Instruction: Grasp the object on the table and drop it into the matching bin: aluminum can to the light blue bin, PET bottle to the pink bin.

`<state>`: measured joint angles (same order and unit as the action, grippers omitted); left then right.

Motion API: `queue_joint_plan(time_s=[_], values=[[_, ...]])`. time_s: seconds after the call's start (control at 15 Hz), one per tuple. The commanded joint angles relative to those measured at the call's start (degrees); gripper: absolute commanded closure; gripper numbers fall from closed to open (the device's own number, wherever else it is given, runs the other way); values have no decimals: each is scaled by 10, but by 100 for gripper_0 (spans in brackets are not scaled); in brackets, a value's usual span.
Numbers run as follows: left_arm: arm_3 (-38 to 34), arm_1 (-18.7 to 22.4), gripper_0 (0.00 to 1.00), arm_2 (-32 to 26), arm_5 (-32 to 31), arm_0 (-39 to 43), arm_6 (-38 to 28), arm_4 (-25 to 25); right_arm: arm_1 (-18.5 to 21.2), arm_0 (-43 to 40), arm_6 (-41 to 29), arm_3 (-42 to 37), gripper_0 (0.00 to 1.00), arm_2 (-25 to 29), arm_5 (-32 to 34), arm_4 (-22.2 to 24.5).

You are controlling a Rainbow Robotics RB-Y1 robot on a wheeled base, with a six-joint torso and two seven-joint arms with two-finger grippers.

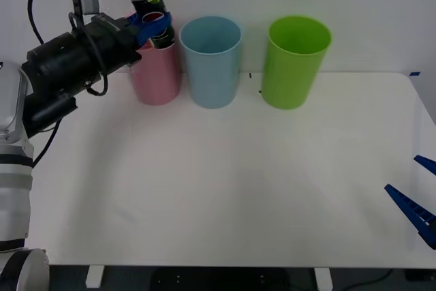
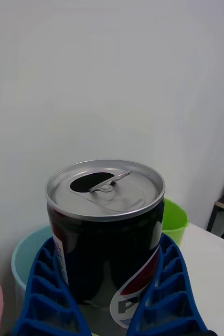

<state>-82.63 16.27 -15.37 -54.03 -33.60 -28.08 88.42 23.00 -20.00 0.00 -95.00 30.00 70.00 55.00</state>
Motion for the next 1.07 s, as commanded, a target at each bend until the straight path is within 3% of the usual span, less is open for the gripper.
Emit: queue_joint_plan(time_s=[0.07,0.47,1.07], values=[[82,0,100,2,4,-74,1,32,0,0,0,0,0,0,0,0],[204,-16,100,39,94,-177,14,68,0,0,0,0,0,0,0,0],[223,-148,100,-14,243,-217,29,261,0,0,0,0,0,0,0,0]])
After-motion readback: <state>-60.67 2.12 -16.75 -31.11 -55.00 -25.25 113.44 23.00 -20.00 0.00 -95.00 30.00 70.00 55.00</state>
